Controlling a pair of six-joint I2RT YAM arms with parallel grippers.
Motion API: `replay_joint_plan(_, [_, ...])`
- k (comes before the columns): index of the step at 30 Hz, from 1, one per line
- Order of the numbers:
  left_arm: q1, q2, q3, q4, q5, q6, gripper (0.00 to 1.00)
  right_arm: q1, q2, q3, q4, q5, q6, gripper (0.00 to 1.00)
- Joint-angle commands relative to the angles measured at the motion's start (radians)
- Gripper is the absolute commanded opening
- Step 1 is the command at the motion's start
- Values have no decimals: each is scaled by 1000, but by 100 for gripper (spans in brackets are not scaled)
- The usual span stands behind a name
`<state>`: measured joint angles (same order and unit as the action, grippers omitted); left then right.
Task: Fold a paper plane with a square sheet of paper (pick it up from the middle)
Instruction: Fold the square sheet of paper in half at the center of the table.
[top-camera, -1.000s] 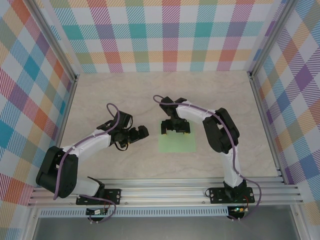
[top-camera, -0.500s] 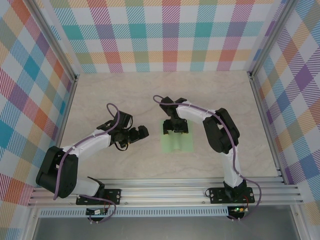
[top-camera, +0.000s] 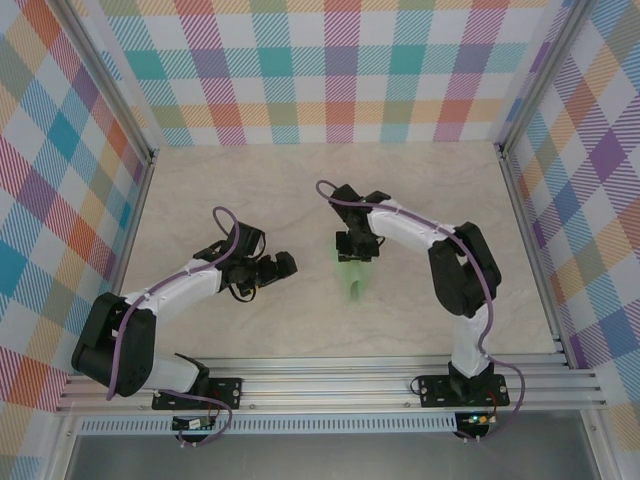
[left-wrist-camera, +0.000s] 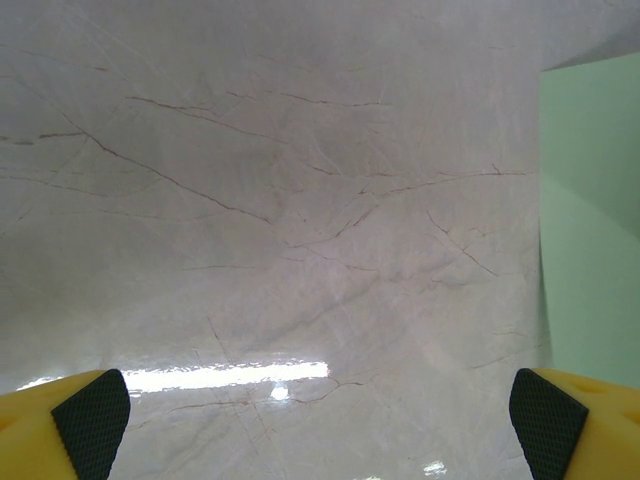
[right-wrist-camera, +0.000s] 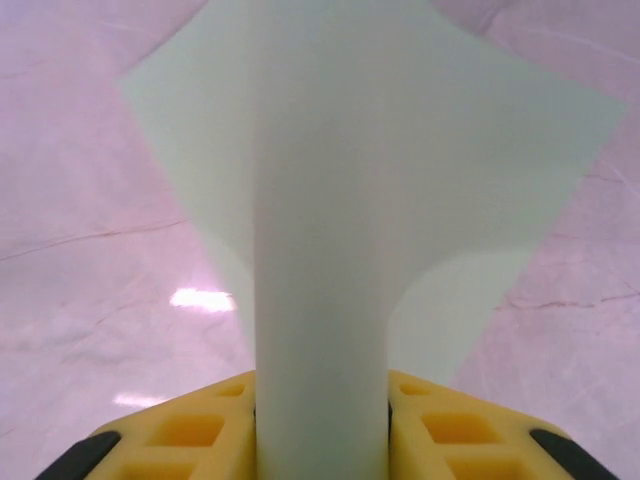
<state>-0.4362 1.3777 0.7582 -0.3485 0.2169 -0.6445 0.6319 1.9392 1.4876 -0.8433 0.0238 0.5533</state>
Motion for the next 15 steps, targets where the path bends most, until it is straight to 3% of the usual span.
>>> replay_joint_plan(1, [-7, -24, 26, -14, 9, -33, 100, -31, -107, -71, 114, -215, 22, 32])
replay_joint_plan(4, [-4, -30, 23, 30, 62, -66, 100, -79, -194, -191, 354, -447, 109, 34])
replay_joint_plan(7, [1, -42, 23, 63, 96, -102, 100, -124, -231, -304, 596, -577, 248, 36])
replay_joint_plan(15, [2, -48, 24, 148, 133, -140, 100, -144, -188, -441, 738, -515, 360, 38])
